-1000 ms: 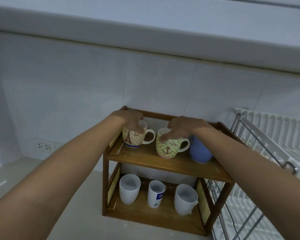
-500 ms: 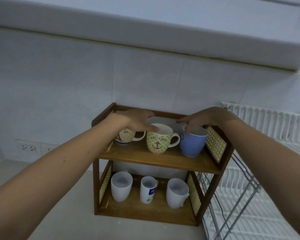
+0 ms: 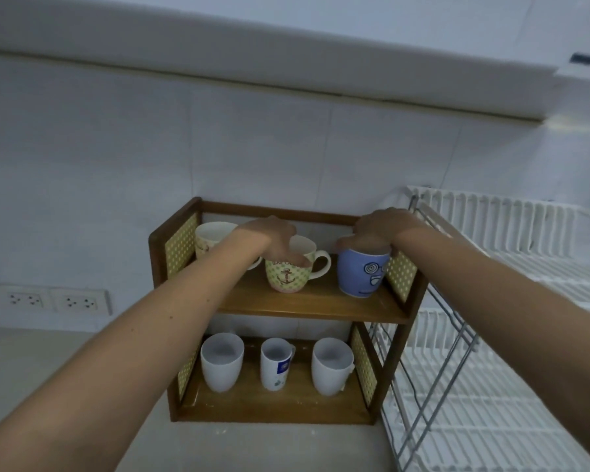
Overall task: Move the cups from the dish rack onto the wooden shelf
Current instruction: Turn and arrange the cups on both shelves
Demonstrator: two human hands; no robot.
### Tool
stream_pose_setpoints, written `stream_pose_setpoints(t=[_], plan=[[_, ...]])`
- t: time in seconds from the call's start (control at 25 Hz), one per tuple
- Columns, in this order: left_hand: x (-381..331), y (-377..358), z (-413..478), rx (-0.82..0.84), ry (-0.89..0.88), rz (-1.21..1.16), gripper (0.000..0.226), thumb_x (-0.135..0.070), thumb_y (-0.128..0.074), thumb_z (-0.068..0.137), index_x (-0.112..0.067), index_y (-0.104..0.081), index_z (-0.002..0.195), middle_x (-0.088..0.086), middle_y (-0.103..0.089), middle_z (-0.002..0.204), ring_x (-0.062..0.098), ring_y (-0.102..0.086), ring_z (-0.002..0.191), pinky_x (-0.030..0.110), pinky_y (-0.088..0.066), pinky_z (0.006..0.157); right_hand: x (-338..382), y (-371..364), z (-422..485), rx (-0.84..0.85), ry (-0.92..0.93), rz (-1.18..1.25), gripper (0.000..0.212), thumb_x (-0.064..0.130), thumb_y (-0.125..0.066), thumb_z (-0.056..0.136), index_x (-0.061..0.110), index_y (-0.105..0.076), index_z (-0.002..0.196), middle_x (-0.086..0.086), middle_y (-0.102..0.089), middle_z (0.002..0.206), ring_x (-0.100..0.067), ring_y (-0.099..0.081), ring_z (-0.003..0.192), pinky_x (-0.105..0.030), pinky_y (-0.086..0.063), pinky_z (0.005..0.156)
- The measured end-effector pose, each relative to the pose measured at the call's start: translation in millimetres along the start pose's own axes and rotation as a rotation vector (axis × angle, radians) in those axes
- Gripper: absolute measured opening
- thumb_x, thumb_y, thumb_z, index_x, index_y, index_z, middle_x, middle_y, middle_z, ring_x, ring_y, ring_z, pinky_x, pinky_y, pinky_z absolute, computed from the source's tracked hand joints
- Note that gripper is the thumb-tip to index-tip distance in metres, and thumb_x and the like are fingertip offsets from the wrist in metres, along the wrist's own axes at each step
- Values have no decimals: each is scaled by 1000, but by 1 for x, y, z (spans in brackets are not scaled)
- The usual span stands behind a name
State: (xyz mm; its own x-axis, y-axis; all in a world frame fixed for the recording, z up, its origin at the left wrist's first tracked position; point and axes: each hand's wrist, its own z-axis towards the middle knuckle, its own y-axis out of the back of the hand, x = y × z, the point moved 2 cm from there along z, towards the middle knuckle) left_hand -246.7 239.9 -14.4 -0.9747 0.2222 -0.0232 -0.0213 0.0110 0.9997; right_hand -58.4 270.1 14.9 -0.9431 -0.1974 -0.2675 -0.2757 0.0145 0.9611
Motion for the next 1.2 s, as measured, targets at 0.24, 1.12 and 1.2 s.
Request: stream_pose_setpoints(t=[0.24,1.12,1.2], plan=[[-1,-2,5,4,-7,-12,79,-65,-57,78,-16,-42,139,9,-54,135,28,-53,115,36,-46,87,-9,14,-10,353,112,279,88,40,-74,77,38,-20,147,-5,-18,158,-35,-32,136,-39,-52,84],[65,29,-35,-57,95,-74,79,-60,-54,85,-23,-25,149,1,-29,156,24,-31,140,44,-30,112,33,10,-25,-215,90,89,71,71,-34,85,28,-36,141,-12,-39,139,-35,-43,124,-44,-41,88],[65,24,-51,-257,35,-196,49,-45,-55,90,-24,-47,135,2,-51,139,20,-50,123,37,-44,98,59,9,-42,-479,217,357,40,49,-44,91,20,-60,113,-6,-57,105,-29,-58,97,-33,-43,67]])
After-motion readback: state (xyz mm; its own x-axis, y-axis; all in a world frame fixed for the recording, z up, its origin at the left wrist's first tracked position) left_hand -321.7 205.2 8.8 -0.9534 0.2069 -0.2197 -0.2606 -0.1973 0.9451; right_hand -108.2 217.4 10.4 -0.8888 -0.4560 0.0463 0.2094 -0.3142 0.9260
